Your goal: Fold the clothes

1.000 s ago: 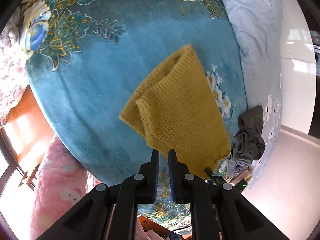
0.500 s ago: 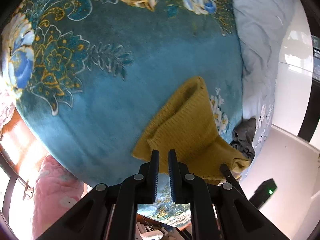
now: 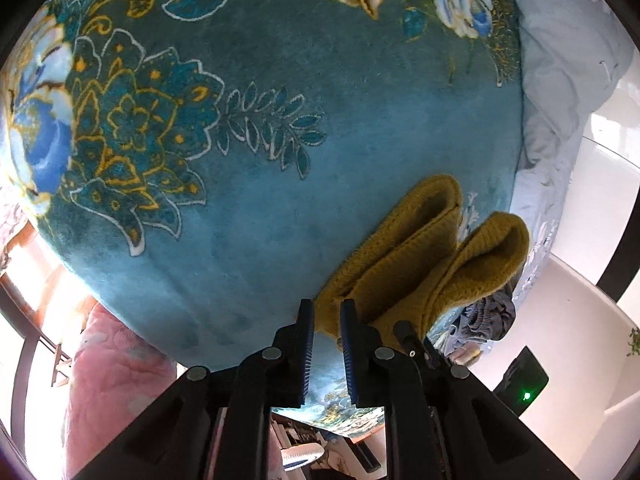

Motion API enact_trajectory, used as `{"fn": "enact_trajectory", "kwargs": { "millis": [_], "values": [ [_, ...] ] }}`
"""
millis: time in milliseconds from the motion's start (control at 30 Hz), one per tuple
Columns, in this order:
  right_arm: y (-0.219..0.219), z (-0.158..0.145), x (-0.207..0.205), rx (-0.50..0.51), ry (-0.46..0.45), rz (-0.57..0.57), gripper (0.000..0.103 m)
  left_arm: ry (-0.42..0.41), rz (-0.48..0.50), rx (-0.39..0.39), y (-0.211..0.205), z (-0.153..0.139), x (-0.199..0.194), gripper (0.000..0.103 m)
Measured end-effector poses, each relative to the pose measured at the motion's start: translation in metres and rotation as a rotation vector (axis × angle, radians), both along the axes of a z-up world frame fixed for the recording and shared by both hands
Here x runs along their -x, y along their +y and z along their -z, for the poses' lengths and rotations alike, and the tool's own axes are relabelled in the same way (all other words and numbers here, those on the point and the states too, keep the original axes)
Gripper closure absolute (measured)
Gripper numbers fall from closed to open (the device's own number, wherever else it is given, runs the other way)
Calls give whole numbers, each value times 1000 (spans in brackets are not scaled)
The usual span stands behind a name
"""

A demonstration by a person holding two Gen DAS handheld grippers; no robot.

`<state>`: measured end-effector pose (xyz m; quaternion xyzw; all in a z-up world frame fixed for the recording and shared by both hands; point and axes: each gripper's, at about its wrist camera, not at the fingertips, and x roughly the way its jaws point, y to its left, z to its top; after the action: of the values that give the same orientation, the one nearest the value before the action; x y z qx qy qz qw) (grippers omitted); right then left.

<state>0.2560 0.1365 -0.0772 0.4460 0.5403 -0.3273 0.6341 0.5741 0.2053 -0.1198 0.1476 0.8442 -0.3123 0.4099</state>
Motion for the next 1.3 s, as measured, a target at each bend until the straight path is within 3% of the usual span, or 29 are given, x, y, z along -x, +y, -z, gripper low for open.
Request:
{"fn": "enact_trajectory", "kwargs": {
  "millis": [167, 233, 400, 500, 667, 733, 800, 933, 1000, 1033, 1067, 1100, 1133, 1300],
  "values": [
    [5, 3, 1, -25, -29, 15, 83, -1, 47, 9, -19, 4, 11, 81],
    [4, -1, 4, -20, -60, 37, 77, -5, 72, 21, -29, 4, 19, 75],
    [6, -16, 32, -14, -201, 165, 70, -20, 130, 44, -52, 10, 42, 67],
    [13, -17, 59, 11, -185, 219, 64, -28, 180, 48, -66, 18, 64, 64],
    [34, 8, 127, -60, -150, 413, 64, -106, 349, 98, -94, 32, 104, 56],
    [46, 15, 148, -87, -142, 472, 64, -141, 425, 123, -102, 41, 120, 45],
    [57, 19, 164, -102, -133, 500, 64, -172, 500, 143, -108, 52, 135, 42],
    [78, 27, 193, -132, -114, 551, 64, -172, 581, 81, -98, 79, 152, 42],
    [85, 31, 204, -145, -111, 578, 64, -174, 602, 72, -89, 82, 157, 43],
    [88, 34, 210, -154, -111, 596, 64, -184, 613, 77, -85, 81, 159, 49],
    [90, 38, 214, -164, -113, 612, 64, -211, 628, 87, -83, 77, 160, 57],
    [91, 41, 216, -173, -114, 624, 64, -237, 643, 96, -81, 73, 161, 79],
    [91, 43, 218, -179, -118, 633, 64, -255, 649, 106, -79, 69, 161, 86],
    [83, 51, 211, -186, -198, 658, 64, -217, 582, 122, -65, 51, 147, 88]
  ]
}}
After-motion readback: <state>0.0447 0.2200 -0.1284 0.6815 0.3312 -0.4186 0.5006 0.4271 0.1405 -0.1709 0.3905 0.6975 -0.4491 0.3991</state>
